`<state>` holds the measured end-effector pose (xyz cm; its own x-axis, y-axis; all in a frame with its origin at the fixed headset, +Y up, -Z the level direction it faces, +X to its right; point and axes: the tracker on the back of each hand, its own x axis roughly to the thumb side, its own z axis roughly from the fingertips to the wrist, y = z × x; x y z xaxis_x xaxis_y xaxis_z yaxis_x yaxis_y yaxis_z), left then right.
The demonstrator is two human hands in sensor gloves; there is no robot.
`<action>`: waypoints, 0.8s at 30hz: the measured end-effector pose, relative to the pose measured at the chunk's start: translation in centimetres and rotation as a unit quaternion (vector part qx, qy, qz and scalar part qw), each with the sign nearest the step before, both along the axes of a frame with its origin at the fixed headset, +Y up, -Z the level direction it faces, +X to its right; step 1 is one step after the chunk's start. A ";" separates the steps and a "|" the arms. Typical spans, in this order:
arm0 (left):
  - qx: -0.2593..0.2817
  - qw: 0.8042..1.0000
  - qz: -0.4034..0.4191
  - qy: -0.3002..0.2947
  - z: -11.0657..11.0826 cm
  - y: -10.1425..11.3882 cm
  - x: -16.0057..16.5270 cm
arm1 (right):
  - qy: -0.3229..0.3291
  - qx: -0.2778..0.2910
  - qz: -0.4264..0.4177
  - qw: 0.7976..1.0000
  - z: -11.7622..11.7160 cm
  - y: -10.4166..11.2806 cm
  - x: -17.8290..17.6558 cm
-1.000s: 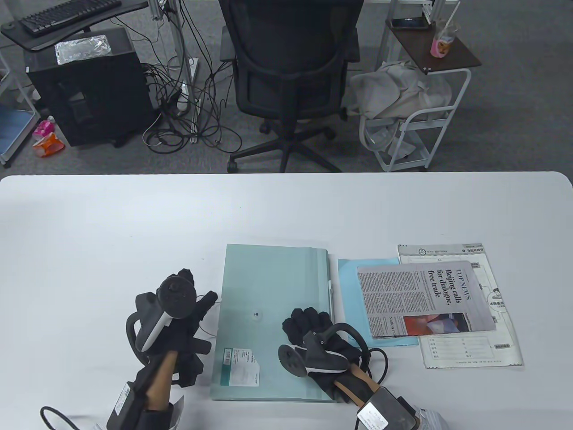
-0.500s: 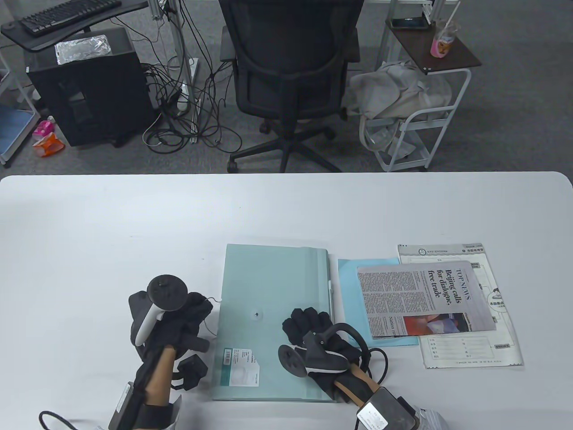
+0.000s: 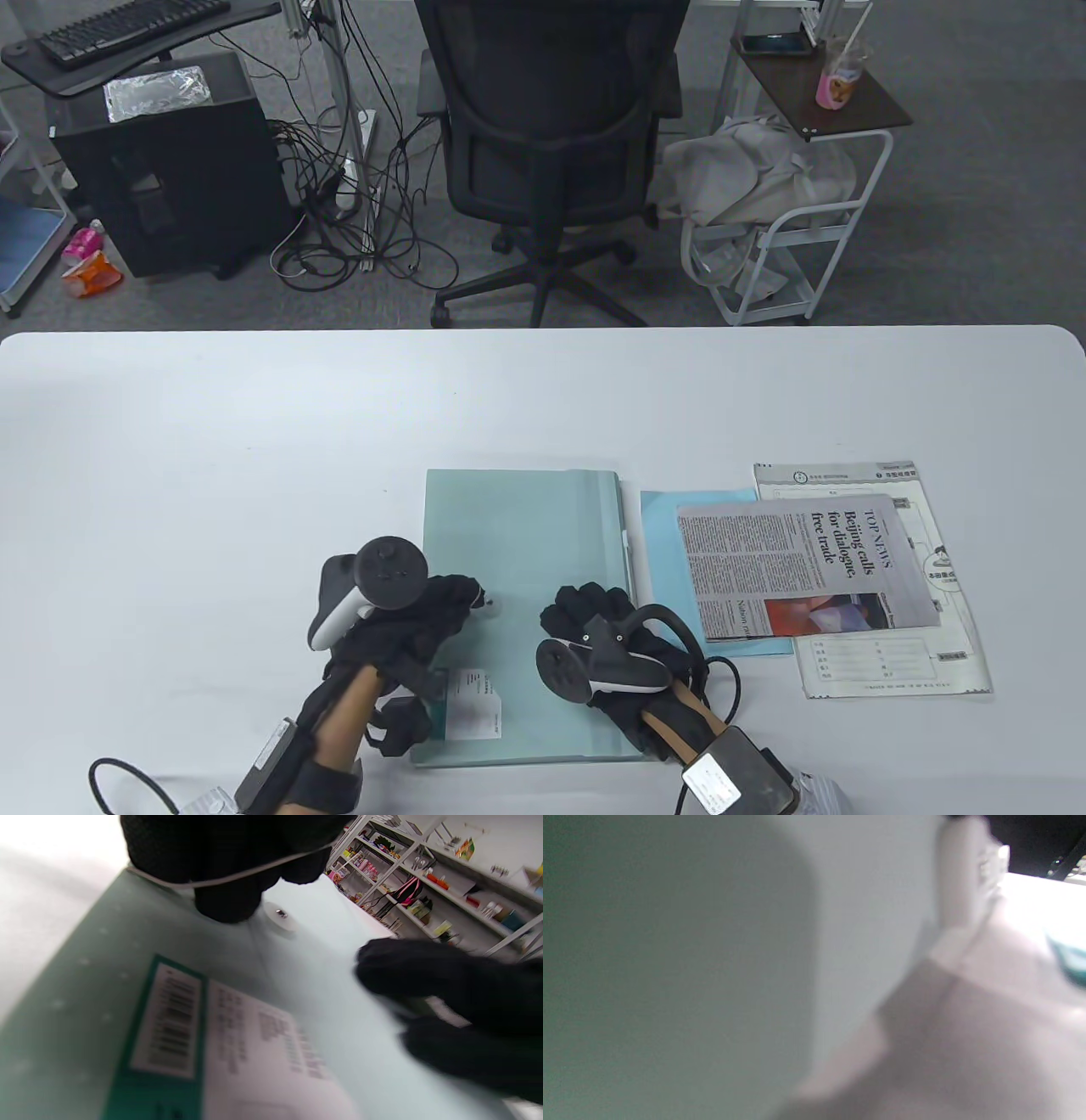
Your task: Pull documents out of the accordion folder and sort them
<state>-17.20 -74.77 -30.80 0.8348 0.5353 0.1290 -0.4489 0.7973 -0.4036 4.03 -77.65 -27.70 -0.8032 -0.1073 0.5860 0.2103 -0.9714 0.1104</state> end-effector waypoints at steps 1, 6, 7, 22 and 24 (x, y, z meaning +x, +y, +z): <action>0.026 0.999 -0.036 -0.001 0.0 -0.3 0.7 | 0.000 0.000 0.000 1.000 0.0 0.0 0.0; 0.047 0.989 -0.142 -0.015 -0.4 -1.1 2.8 | 0.003 0.007 0.012 1.000 0.1 -0.1 -0.1; 0.045 0.988 -0.145 -0.016 -0.5 -1.1 2.9 | 0.003 0.007 0.012 1.000 0.1 -0.1 -0.1; 0.019 0.951 -0.306 -0.032 -1.7 -0.9 6.7 | 0.005 0.010 0.016 1.000 0.2 -0.1 -0.2; 0.033 0.945 -0.324 -0.029 -1.6 -0.7 6.8 | 0.005 0.010 0.014 1.000 0.1 -0.1 -0.2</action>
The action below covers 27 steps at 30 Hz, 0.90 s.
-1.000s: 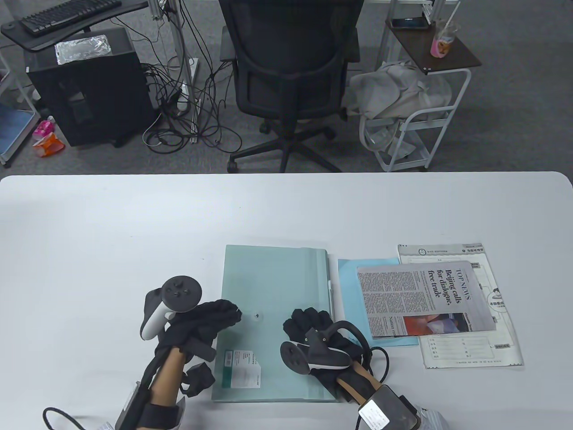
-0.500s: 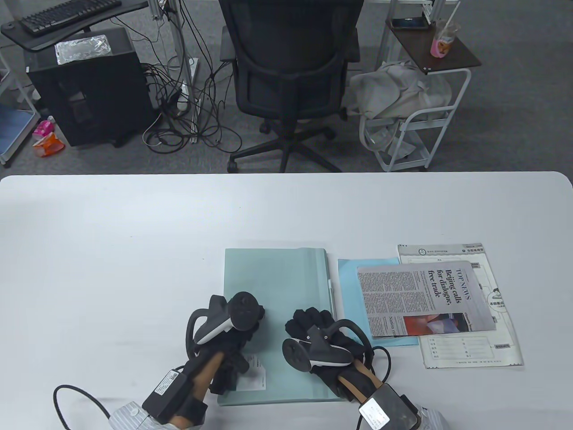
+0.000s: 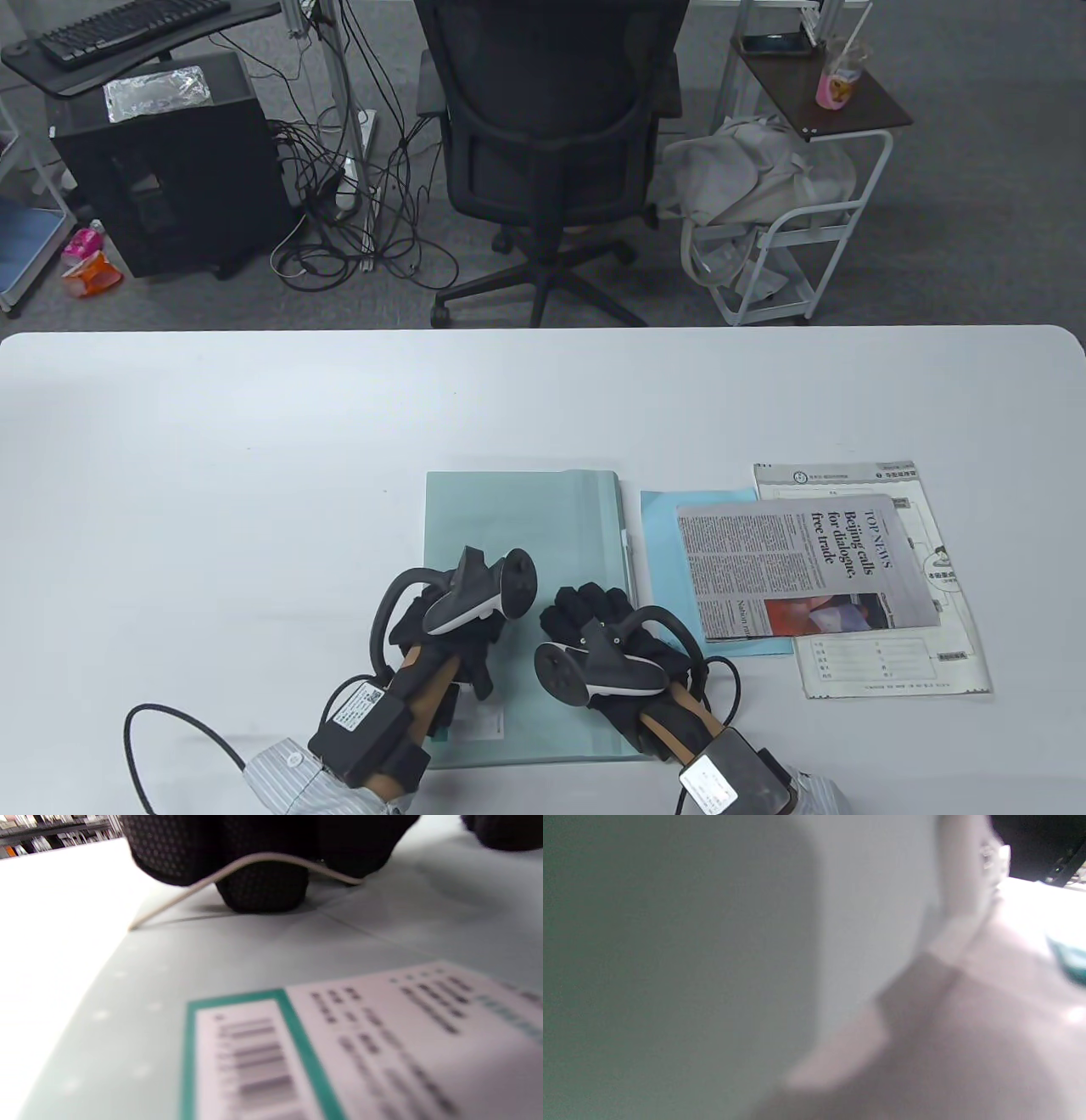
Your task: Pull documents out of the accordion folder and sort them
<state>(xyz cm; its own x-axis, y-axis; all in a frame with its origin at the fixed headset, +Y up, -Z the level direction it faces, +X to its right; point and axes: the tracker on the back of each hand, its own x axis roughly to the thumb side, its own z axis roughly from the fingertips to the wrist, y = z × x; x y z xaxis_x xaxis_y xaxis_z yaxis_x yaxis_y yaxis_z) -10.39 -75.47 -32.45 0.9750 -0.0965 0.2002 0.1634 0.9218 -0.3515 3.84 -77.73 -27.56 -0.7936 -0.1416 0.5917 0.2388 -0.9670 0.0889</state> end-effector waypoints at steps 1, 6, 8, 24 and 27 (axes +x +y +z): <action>0.008 1.000 -0.006 0.002 0.1 0.1 0.1 | 0.000 -0.001 -0.001 1.000 0.0 0.0 0.0; 0.023 0.999 -0.038 0.011 0.4 0.6 -0.5 | -0.001 -0.006 -0.009 1.000 -0.1 0.3 0.1; 0.022 0.999 -0.028 0.009 0.6 0.7 -1.1 | 0.000 -0.007 -0.010 1.000 -0.1 0.4 0.2; 0.150 0.987 -0.051 -0.039 6.1 3.9 -6.8 | -0.093 0.083 -0.107 0.986 -0.6 7.3 5.5; 0.190 0.980 -0.039 -0.036 6.6 4.5 -8.2 | -0.132 0.106 -0.126 0.977 -0.6 8.2 7.2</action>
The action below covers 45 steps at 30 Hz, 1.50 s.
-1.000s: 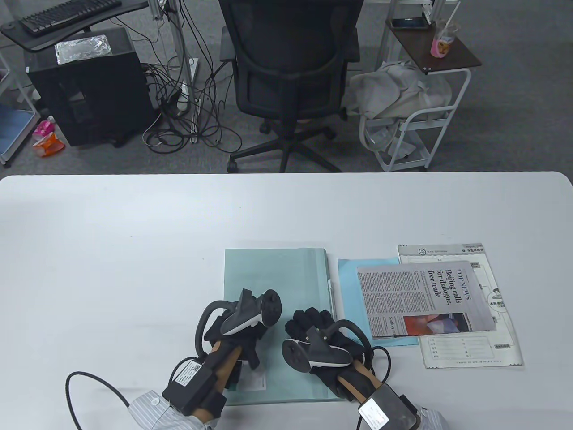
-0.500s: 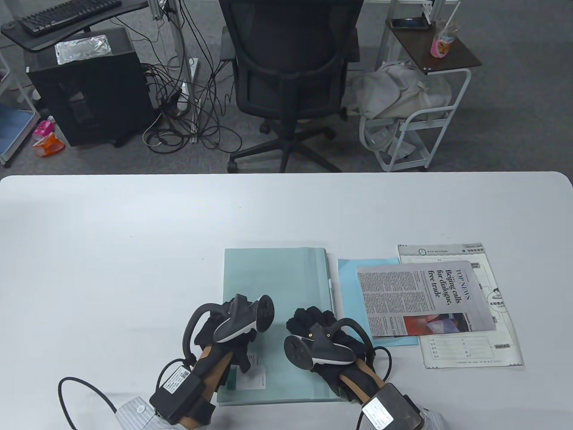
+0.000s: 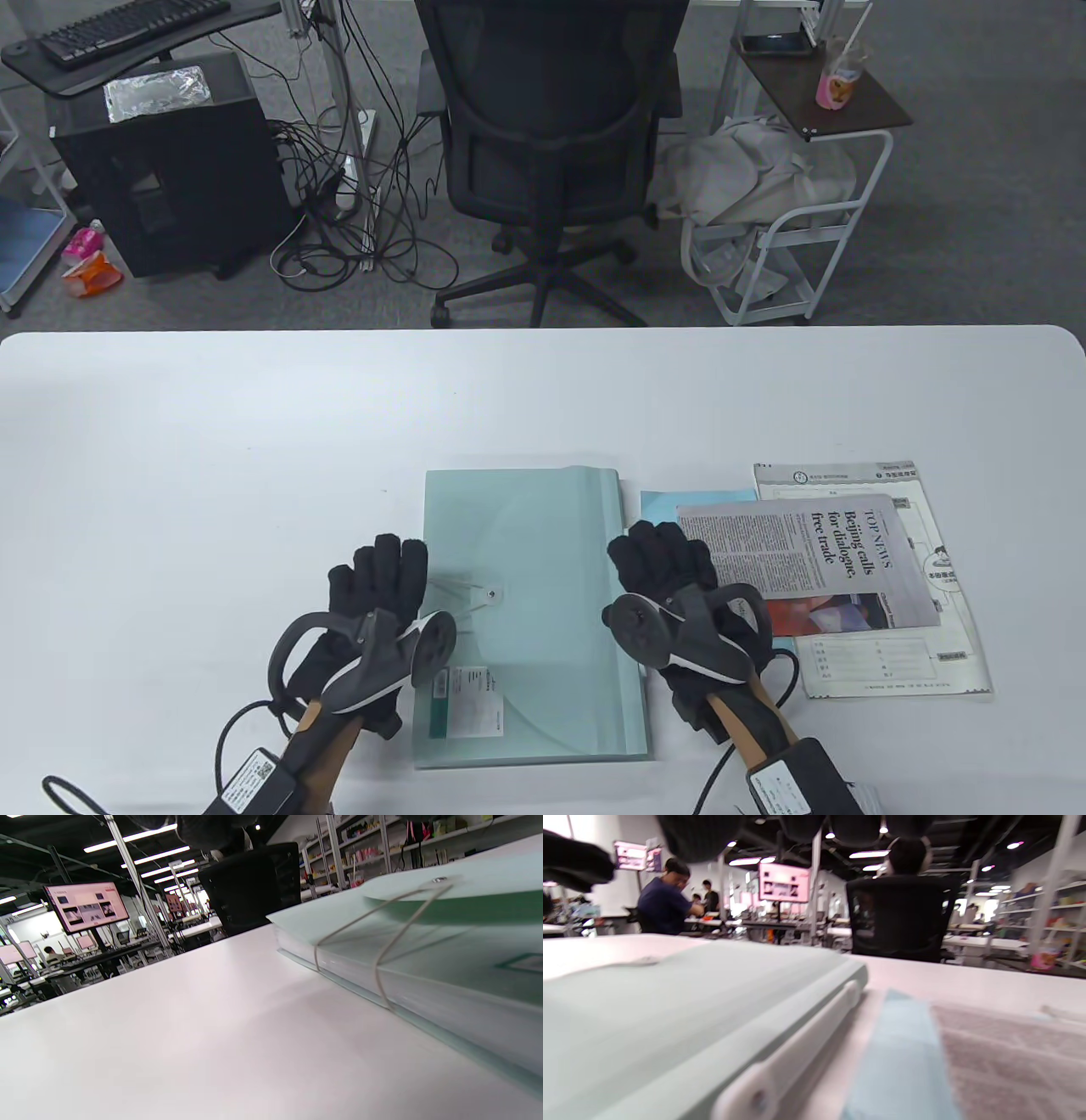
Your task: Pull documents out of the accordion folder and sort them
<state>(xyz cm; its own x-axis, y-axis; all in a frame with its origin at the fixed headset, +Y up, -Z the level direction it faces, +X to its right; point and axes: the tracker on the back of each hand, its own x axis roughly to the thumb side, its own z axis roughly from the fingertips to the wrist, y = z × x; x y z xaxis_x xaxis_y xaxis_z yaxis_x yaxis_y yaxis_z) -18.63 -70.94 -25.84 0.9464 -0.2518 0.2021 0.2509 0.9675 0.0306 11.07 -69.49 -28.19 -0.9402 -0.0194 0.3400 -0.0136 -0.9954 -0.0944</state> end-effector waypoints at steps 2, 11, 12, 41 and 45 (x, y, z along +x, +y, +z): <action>0.018 1.000 0.009 0.003 0.2 0.3 -1.1 | -0.019 0.009 -0.011 1.000 0.0 0.4 1.0; 0.038 0.999 0.010 0.028 0.2 -0.8 -5.4 | -0.079 0.065 -0.016 0.995 0.1 1.2 3.6; 0.035 0.999 0.013 0.030 0.2 -1.0 -5.7 | -0.082 0.066 -0.014 0.994 0.0 1.1 3.8; -0.028 0.997 0.001 0.067 -0.2 -3.3 -7.5 | -0.094 0.017 0.038 0.995 -0.3 -2.4 4.4; -0.027 0.997 -0.002 0.067 -0.2 -3.3 -7.5 | -0.094 0.014 0.040 0.995 -0.3 -2.4 4.3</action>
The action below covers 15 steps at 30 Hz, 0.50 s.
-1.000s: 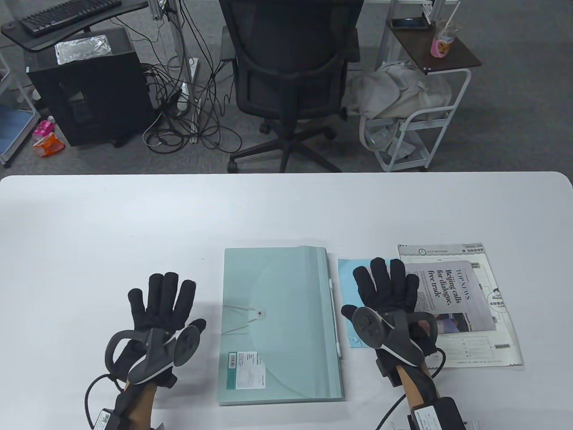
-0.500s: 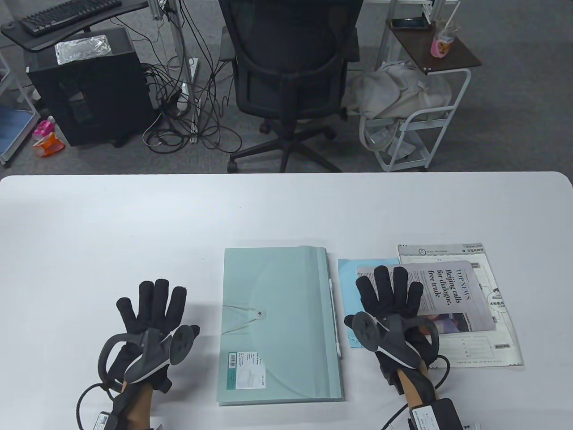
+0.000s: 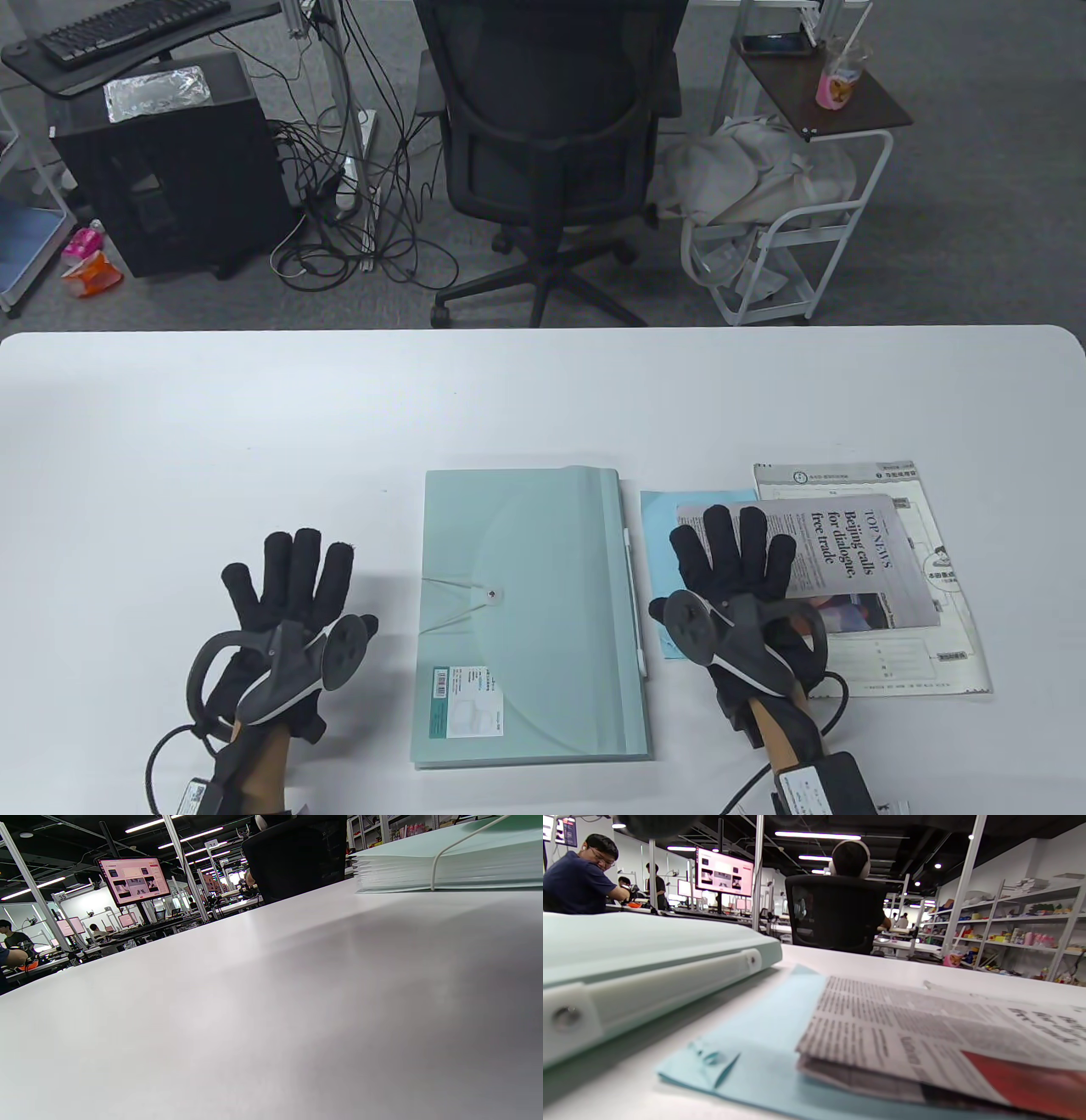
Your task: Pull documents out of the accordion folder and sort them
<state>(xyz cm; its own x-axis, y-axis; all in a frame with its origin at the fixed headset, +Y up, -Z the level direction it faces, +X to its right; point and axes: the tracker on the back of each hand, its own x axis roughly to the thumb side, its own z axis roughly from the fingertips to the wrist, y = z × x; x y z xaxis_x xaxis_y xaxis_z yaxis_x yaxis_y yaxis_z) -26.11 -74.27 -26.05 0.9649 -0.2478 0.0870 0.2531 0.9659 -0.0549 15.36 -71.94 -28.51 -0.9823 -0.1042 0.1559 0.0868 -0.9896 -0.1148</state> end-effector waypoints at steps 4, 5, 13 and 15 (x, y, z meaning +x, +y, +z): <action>0.000 1.000 -0.002 -0.001 0.0 0.1 0.1 | 0.000 -0.003 0.007 1.000 0.0 -0.1 -0.1; 0.000 1.000 -0.001 -0.001 0.0 0.0 0.1 | 0.000 -0.004 0.007 1.000 0.0 -0.1 -0.2; 0.003 1.000 0.005 -0.003 0.0 -0.1 0.1 | 0.000 -0.008 0.008 1.000 0.1 -0.1 -0.2; 0.003 1.000 0.004 -0.003 0.0 -0.1 0.1 | 0.000 -0.009 0.009 1.000 0.1 -0.1 -0.3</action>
<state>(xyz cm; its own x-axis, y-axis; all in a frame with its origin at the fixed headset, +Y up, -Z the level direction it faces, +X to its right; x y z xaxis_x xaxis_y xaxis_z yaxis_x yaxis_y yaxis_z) -26.04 -74.36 -26.07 0.9664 -0.2400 0.0915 0.2450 0.9683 -0.0478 15.11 -72.09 -28.46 -0.9803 -0.1184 0.1580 0.1038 -0.9898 -0.0975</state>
